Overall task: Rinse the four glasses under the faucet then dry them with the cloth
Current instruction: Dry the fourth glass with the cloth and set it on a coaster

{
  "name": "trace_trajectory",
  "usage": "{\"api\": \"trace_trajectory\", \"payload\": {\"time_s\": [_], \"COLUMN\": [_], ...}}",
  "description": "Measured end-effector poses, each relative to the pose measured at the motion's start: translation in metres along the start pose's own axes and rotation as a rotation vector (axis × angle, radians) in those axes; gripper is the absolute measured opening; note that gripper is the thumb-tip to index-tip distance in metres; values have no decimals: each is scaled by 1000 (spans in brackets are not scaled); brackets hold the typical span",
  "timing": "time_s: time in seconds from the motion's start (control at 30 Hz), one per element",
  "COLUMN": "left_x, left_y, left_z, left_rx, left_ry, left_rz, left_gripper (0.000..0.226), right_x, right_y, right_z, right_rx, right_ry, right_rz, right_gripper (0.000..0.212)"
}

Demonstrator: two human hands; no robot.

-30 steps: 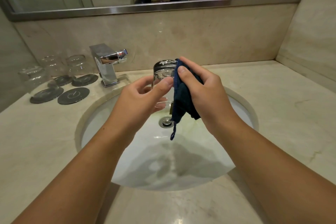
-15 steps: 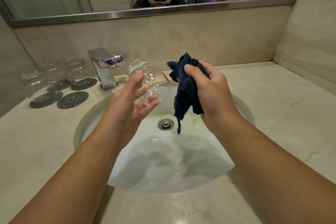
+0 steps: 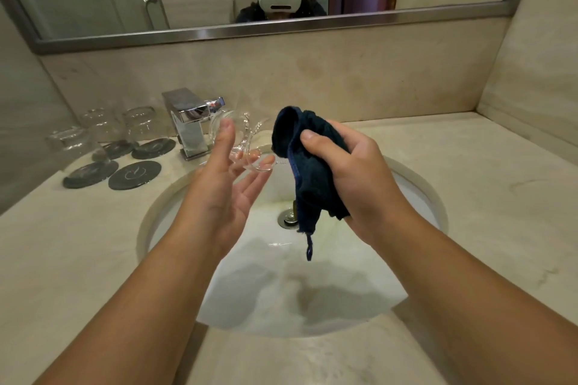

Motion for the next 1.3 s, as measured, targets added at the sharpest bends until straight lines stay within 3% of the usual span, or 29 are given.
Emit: {"api": "trace_trajectory", "payload": {"time_s": [0.17,0.37,0.77,1.0,1.3], "left_x": [0,5,2,3,6], "left_y": [1,4,8,7,1], "left_z": [-7,-11,-11,-18,-27], "left_rx": [-26,-109,-252,-337,-275], "left_ry": [-69,-97,-95,-171,-285], "left_rz": [-27,-77,-169,-241,-208], "left_gripper": [42,64,91,78,64], "right_x": [6,14,14,13,21], "right_y": [-2,3,12,20,28], "right_z": [-10,-30,-30,-29,-37], "right_rx": [187,494,668,563,-79], "right_ry": [-63,-196,-164,-172,-231], "right_rz": [61,97,72,-24,-263], "right_gripper": [15,21,51,51,43]}}
Point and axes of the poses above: each hand's wrist, its own x-axis away from the middle knuckle, its own z-axis out of the back of the hand, y = z × x, the point moved 9 cm from there along -x, towards the middle knuckle, and after that the axes turned 1 degree about x, right-handed, at the moved point
